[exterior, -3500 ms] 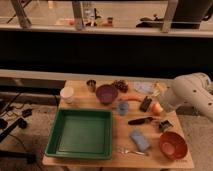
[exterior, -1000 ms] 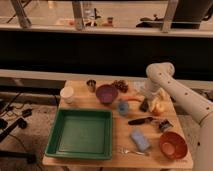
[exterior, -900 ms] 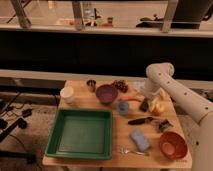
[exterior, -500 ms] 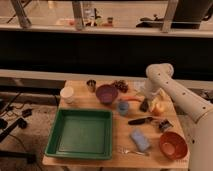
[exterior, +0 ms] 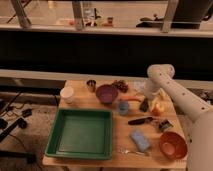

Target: Place eraser in paper cup

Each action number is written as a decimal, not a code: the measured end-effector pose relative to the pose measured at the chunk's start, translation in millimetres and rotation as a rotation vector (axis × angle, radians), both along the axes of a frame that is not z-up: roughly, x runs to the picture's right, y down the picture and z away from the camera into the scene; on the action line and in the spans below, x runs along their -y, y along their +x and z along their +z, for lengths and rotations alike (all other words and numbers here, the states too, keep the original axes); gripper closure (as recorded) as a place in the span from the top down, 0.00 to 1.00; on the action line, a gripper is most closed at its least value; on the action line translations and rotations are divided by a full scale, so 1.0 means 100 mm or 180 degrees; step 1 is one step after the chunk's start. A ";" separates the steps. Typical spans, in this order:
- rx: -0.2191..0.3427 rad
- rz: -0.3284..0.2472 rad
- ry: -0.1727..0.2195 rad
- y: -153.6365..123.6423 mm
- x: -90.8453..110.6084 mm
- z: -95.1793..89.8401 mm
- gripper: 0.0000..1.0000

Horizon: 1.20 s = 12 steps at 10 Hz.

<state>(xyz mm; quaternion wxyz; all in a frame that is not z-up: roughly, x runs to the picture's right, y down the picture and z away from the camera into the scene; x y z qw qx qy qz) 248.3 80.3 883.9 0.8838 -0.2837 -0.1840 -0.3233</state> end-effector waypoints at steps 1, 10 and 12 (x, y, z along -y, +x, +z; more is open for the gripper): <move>0.0016 -0.0006 0.0008 0.00 0.01 0.04 0.80; 0.0065 -0.0099 -0.0042 0.09 0.05 0.48 0.80; 0.0055 -0.0120 -0.0052 0.17 0.06 0.57 0.80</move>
